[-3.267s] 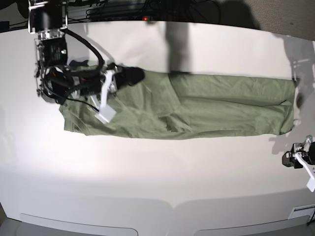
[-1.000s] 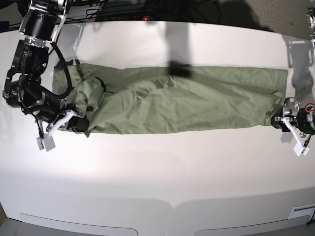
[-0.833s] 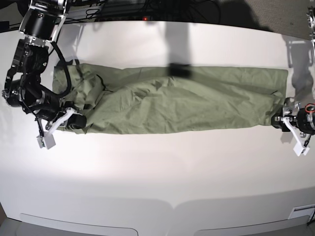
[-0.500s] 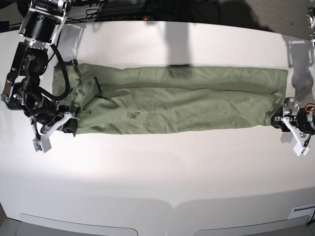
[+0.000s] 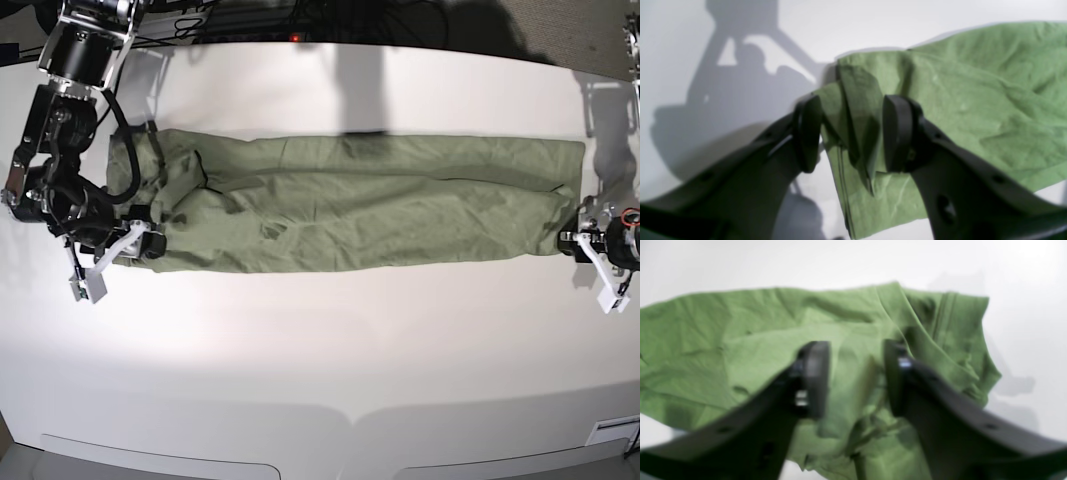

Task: Fold the T-shirt properly
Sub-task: 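Tuck the shirt end under with the right gripper and withdraw it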

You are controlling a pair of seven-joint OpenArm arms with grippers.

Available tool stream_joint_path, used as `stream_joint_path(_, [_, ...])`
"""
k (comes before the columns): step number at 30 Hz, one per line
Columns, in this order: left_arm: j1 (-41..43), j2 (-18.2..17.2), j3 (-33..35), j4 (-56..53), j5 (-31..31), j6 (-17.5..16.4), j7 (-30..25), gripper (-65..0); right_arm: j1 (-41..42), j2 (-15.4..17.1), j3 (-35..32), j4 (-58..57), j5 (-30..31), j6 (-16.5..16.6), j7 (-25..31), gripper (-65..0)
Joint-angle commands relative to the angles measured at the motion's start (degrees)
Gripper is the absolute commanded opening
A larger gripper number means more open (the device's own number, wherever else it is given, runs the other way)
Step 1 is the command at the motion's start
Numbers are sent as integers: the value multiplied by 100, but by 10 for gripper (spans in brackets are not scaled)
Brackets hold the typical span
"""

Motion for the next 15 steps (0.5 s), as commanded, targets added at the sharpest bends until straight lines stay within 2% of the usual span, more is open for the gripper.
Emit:
stream_joint_path(1, [-127,-131,-39,87,-44,-26,-144,-358,118,96,15,81,120,-2,173,-312])
stream_joint_path(5, [-129,-133,-39,87,-44,-24,-385,-358,184,94,17,81,151,2,282,-305])
stream_joint_path(9, [-129,-149,-39,87,-33,-26,-343,-358,409,96,17,96,789,221,243,-305])
stream_joint_path(11, [-129,-149,-39,87,177,-26,-345,-358,581,94,17,164,1174,282,15,-305])
stream_joint_path(15, [-129,-149,-39,87,782,-24,-341,-358,960,96,17,426,1770,294,-804,-305])
